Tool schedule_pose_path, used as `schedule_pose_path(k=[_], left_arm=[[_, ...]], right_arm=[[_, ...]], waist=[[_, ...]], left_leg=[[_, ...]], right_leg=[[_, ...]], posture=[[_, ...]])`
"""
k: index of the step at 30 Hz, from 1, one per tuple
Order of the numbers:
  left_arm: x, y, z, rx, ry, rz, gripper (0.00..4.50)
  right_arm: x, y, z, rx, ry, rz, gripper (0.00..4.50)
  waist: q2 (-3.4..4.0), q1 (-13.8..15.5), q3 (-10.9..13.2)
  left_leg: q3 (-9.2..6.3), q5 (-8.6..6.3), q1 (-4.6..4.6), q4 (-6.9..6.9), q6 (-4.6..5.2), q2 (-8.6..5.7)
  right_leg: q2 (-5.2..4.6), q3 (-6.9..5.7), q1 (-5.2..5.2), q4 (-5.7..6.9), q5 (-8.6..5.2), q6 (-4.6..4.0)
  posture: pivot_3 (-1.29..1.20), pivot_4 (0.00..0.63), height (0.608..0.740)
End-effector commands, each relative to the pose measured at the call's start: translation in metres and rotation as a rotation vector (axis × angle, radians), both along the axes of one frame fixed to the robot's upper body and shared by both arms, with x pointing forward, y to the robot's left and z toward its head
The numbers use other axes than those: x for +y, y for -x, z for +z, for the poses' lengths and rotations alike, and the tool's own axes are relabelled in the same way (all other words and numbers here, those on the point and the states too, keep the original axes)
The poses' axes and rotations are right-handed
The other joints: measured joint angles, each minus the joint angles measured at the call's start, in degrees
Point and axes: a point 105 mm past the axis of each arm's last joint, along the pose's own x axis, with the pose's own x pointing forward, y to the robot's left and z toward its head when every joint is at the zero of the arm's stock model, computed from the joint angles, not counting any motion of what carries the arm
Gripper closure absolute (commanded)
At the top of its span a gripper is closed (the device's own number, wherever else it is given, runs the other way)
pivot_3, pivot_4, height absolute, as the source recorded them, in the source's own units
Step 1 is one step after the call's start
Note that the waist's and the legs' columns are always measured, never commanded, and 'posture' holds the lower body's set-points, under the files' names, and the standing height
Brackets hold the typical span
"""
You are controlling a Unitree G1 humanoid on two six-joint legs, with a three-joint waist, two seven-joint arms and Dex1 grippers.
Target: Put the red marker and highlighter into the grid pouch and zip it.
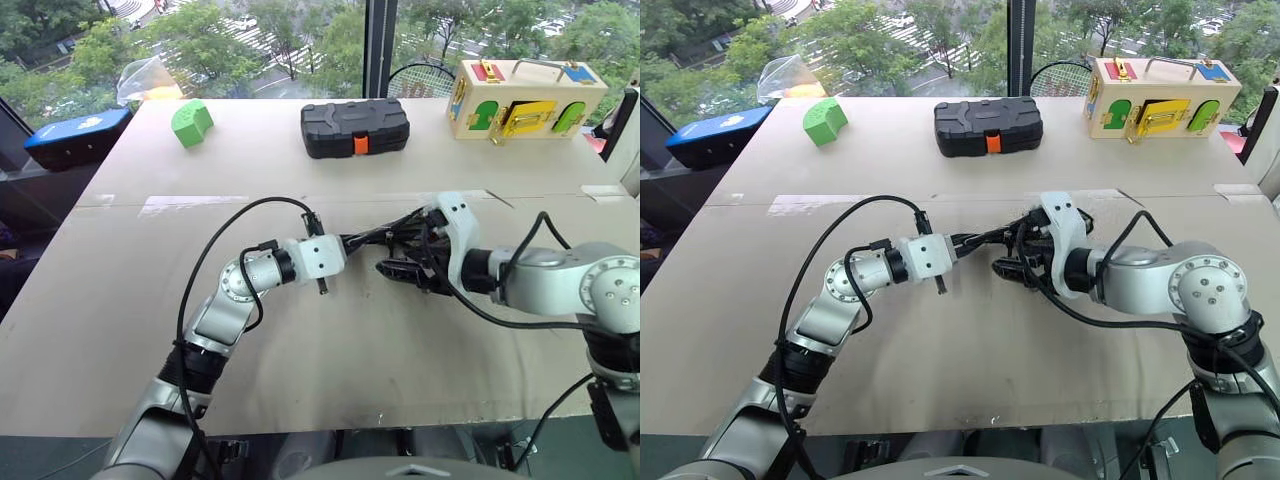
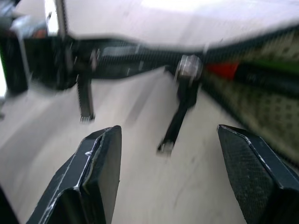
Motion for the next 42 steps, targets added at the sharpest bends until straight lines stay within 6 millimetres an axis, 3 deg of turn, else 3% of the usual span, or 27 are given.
schedule_pose_path(k=[1, 5, 10, 19, 23, 26, 29, 32, 34, 37, 39, 40, 42], left_arm=[[-0.008, 0.006, 0.012, -0.046, 0.022, -0.033, 4.5], [-0.01, 0.007, 0.012, -0.047, 0.026, -0.036, 4.5], [-0.01, 0.008, 0.012, -0.047, 0.028, -0.034, 4.5], [0.004, 0.004, 0.01, -0.055, -0.002, -0.018, 4.5], [0.004, -0.001, 0.011, -0.069, -0.011, -0.019, 4.5], [0.001, -0.005, 0.011, -0.083, -0.015, -0.027, 4.5], [0.0, -0.011, 0.011, -0.115, -0.026, -0.031, 4.5], [-0.002, -0.017, 0.007, -0.158, -0.053, -0.04, 4.5], [-0.005, -0.019, 0.003, -0.175, -0.068, -0.06, 4.5], [-0.007, -0.016, -0.002, -0.142, -0.059, -0.123, 4.5], [-0.002, -0.013, -0.003, -0.088, -0.03, -0.148, 4.5], [-0.001, -0.011, -0.003, -0.066, -0.017, -0.158, 3.81], [0.006, -0.006, 0.0, -0.03, 0.021, -0.165, 2.99]], right_arm=[[0.005, -0.007, 0.009, -0.028, -0.026, -0.027, 2.55], [0.007, -0.01, 0.007, -0.031, -0.018, -0.041, 4.47], [-0.009, -0.015, 0.007, -0.07, 0.057, -0.086, 4.47], [-0.113, -0.028, 0.024, -0.122, 0.268, -0.353, 4.47], [-0.15, -0.029, 0.023, -0.114, 0.361, -0.447, 4.47], [-0.166, -0.031, 0.022, -0.121, 0.409, -0.497, 4.47], [-0.173, -0.032, 0.015, -0.12, 0.442, -0.511, 4.47], [-0.166, -0.033, 0.01, -0.156, 0.454, -0.47, 4.47], [-0.146, -0.037, 0.019, -0.269, 0.327, -0.4, 4.47], [-0.13, -0.027, 0.007, -0.345, 0.39, -0.241, 4.47], [-0.128, -0.017, -0.006, -0.361, 0.442, -0.144, 3.64], [-0.128, -0.013, -0.01, -0.37, 0.455, -0.11, 3.07], [-0.128, -0.002, -0.014, -0.378, 0.439, -0.06, 2.09]], waist=[[0.01, 0.03, 0.0], [0.01, 0.02, 0.0], [0.01, 0.04, 0.01], [0.05, 0.19, 0.03], [0.04, 0.06, 0.03], [0.04, 0.08, 0.03], [0.04, 0.12, 0.02], [0.04, 0.19, 0.02], [0.03, 0.13, 0.02], [0.04, 0.09, 0.02], [0.04, 0.09, 0.02], [0.04, 0.15, 0.02], [0.03, 0.09, 0.02]], left_leg=[[-0.01, 0.0, 0.0, 0.0, 0.0, -0.01], [-0.02, 0.0, 0.0, -0.01, 0.0, -0.01], [-0.02, 0.0, 0.0, -0.01, 0.0, -0.02], [-0.01, 0.0, -0.07, -0.07, 0.0, -0.02], [0.18, -0.01, -0.09, -0.08, 0.02, 0.01], [0.29, -0.01, -0.09, -0.07, 0.03, 0.02], [0.31, -0.01, -0.09, -0.06, 0.03, 0.03], [0.31, -0.02, -0.1, -0.05, 0.04, 0.02], [0.31, -0.03, -0.1, -0.05, 0.06, 0.02], [0.3, -0.04, -0.11, -0.04, 0.06, -0.01], [0.3, -0.04, -0.1, -0.04, 0.06, -0.02], [0.29, -0.04, -0.11, -0.02, 0.07, -0.02], [0.22, -0.04, -0.13, 0.02, 0.07, -0.01]], right_leg=[[0.0, 0.0, 0.0, 0.0, 0.0, 0.0], [0.01, -0.01, 0.0, -0.02, 0.0, 0.0], [0.02, -0.01, 0.0, -0.02, 0.0, 0.0], [0.03, -0.09, 0.05, -0.26, 0.0, 0.0], [0.02, -0.13, 0.08, -0.34, 0.0, 0.0], [0.01, -0.11, 0.08, -0.34, 0.01, 0.0], [0.01, -0.09, 0.08, -0.34, 0.01, 0.01], [-0.01, -0.09, 0.09, -0.36, 0.01, 0.01], [-0.01, -0.09, 0.09, -0.38, 0.01, 0.01], [0.01, -0.12, 0.08, -0.38, 0.01, 0.02], [0.01, -0.13, 0.08, -0.39, 0.01, 0.03], [-0.01, -0.13, 0.08, -0.38, 0.01, 0.03], [-0.02, -0.21, 0.08, -0.41, 0.01, 0.04]], posture=[[0.0, 0.15, 0.74], [0.0, 0.15, 0.74], [0.0, 0.15, 0.74], [0.0, 0.15, 0.74], [0.0, 0.15, 0.74], [0.0, 0.15, 0.74], [0.0, 0.15, 0.74], [0.0, 0.15, 0.74], [0.0, 0.15, 0.74], [0.0, 0.15, 0.74], [0.0, 0.15, 0.74], [0.0, 0.15, 0.74], [0.0, 0.15, 0.74]])
